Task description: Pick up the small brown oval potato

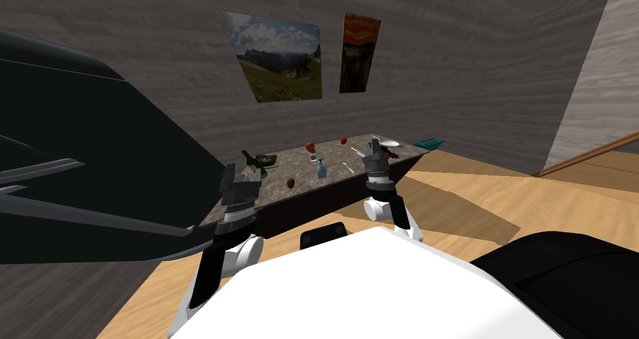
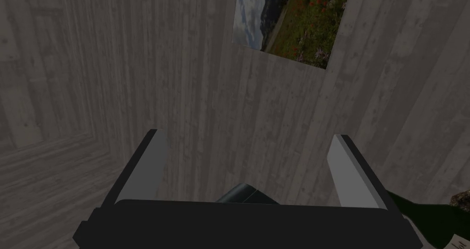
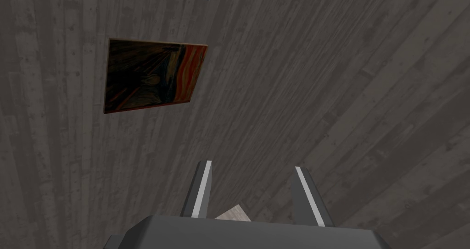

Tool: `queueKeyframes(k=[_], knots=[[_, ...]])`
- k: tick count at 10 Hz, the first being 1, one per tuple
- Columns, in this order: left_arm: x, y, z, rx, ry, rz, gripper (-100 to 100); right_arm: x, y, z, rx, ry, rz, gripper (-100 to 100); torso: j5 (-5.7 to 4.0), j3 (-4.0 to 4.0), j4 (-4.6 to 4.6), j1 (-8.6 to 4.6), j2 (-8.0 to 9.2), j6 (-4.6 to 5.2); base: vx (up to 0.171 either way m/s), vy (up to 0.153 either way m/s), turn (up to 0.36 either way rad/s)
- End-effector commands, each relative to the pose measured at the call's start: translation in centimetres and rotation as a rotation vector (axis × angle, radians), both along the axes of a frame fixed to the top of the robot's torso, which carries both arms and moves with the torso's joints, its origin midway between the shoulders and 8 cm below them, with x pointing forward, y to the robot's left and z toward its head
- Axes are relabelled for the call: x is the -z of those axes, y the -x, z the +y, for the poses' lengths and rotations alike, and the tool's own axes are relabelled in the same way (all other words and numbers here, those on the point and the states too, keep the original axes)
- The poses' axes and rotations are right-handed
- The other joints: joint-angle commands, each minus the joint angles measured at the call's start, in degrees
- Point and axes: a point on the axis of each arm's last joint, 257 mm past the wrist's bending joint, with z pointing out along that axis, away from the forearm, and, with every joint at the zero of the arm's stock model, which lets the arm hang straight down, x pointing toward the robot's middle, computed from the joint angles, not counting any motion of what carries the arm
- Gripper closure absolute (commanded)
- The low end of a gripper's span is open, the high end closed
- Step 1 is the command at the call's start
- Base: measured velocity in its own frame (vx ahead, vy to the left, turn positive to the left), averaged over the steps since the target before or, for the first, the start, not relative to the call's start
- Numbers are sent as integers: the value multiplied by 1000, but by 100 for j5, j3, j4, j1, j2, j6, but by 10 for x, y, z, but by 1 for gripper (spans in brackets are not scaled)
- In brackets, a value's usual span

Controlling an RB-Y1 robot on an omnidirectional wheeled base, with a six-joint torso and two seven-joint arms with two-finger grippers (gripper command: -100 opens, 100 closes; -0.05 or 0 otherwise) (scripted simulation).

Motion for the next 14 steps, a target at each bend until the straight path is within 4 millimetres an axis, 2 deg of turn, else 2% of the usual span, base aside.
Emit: queueKeyframes(k=[1,9,14], knots=[[1,-2,-6,22,-25,9,-100,0,0,0,0,0,0,0,0,0,0,0,0,0,2,11,-9],[8,-10,-42,160,-138,87,-100,0,0,0,0,0,0,0,-2,6,2,-7,10,0,-11,5,-28],[29,-13,-67,260,-220,194,-100,0,0,0,0,0,0,0,-1,7,3,-7,12,-1,-23,1,-61]])
